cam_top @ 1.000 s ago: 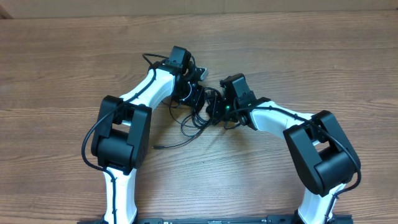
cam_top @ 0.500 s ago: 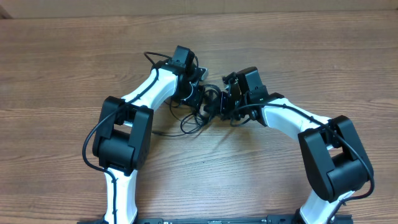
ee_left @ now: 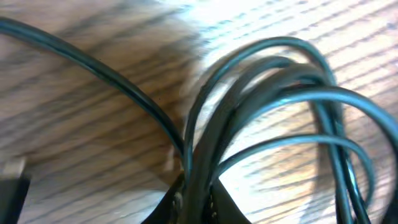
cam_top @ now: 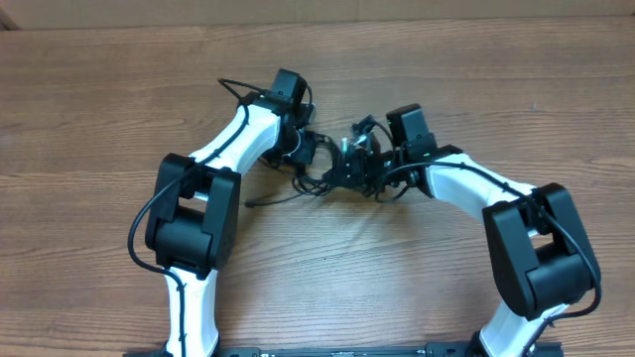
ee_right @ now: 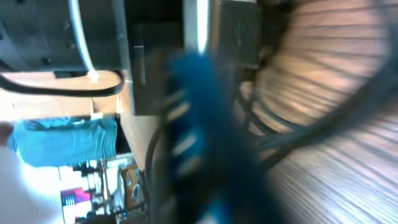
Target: Untangle cables
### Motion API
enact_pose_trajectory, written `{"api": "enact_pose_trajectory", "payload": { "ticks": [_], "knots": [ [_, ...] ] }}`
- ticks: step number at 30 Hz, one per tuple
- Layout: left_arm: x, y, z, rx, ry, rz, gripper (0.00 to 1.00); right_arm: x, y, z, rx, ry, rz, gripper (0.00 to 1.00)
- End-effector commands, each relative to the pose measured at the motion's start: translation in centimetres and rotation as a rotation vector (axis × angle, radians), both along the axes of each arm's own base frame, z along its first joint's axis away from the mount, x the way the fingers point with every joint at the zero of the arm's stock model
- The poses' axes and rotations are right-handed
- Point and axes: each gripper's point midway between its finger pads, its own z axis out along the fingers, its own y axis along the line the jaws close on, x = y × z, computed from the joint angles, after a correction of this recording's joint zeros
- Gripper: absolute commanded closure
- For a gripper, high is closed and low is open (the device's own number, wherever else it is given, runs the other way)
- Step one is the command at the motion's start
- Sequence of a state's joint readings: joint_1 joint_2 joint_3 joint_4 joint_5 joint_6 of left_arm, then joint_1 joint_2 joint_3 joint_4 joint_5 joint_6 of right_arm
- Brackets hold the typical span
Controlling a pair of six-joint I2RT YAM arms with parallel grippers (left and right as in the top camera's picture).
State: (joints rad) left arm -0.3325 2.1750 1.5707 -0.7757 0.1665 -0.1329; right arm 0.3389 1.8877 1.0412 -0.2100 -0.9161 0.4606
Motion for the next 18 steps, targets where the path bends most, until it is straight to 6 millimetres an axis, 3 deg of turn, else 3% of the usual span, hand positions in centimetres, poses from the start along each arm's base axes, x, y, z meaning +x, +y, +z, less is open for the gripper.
{"api": "enact_pose_trajectory", "payload": {
  "ticks": [1,4,8,14,18],
  "knots": [
    [0.4,3.0,-1.4,0.076,0.015,0.073,0.87,1.5,-2.0,0.5,-0.073,0.026,-0.124,0.96],
    [0.4,2.5,-1.3,0.046,0.022,0.068,0.85,1.7,-4.5,-2.4,-0.248,0.12,-0.266,0.96],
    [0.3,2.3,-1.3,0.04,0.023,0.065,0.84,0.6,-7.2,-5.2,-0.463,0.194,-0.37,0.96],
    [0.3,2.3,-1.3,0.039,0.023,0.064,0.84,-1.1,-8.5,-6.6,-0.611,0.216,-0.38,0.96],
    [0.1,1.6,-1.2,0.003,0.033,0.047,0.83,-1.3,-8.4,-6.6,-0.617,0.219,-0.375,0.86]
  ]
}}
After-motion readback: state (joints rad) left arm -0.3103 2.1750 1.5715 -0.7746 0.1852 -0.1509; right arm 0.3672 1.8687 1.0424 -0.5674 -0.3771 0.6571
